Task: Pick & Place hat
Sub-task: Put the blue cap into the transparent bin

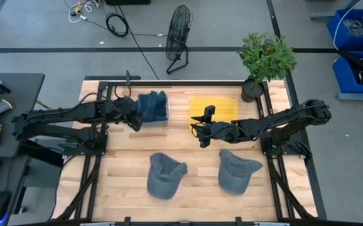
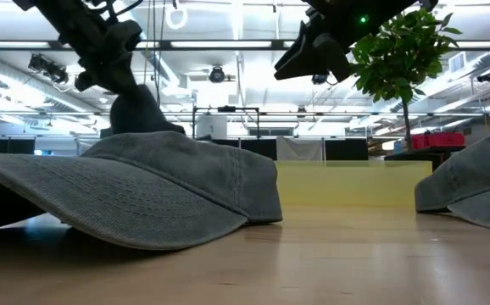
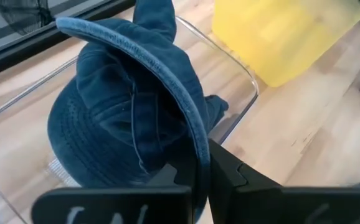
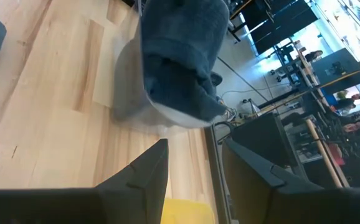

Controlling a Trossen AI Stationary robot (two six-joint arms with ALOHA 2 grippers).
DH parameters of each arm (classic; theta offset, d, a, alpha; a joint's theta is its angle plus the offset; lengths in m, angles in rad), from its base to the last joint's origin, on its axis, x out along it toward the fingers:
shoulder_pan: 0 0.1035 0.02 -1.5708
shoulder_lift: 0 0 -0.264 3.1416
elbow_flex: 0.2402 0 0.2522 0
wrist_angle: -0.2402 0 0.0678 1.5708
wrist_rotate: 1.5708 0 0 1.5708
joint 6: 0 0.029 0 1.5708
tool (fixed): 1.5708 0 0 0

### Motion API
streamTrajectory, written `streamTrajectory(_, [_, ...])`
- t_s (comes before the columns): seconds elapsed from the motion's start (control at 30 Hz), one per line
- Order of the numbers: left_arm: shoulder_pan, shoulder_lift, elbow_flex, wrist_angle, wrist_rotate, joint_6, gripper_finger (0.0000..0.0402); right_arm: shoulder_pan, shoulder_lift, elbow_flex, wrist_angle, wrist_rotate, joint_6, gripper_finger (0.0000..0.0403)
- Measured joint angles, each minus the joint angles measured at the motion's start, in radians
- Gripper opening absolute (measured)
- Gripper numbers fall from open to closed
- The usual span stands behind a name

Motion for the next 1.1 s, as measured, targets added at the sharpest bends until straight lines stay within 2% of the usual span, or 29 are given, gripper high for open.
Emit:
streamTrajectory(0.23, [0.001, -0.016, -0.001, 0.164, 0.004, 0.029, 0.0027, 0.000, 0.000, 0.000, -0.013, -0.005, 0.007, 0.0155])
streamTrajectory(0.47, [0.037, 0.028, -0.001, 0.002, 0.001, 0.000, 0.0034, 0.000, 0.000, 0.000, -0.018, -0.008, 0.032, 0.0155])
streamTrajectory(0.6, [0.050, 0.067, -0.001, 0.004, -0.008, 0.017, 0.0052, 0.000, 0.000, 0.000, -0.023, -0.008, 0.033, 0.0155])
streamTrajectory(0.93, [0.051, 0.078, -0.002, 0.277, 0.004, 0.115, 0.0097, 0.000, 0.000, 0.000, -0.022, -0.008, 0.033, 0.0155])
streamTrajectory(1.1, [0.051, 0.078, -0.002, 0.292, 0.004, 0.166, 0.0101, 0.000, 0.000, 0.000, -0.022, -0.032, 0.033, 0.0155])
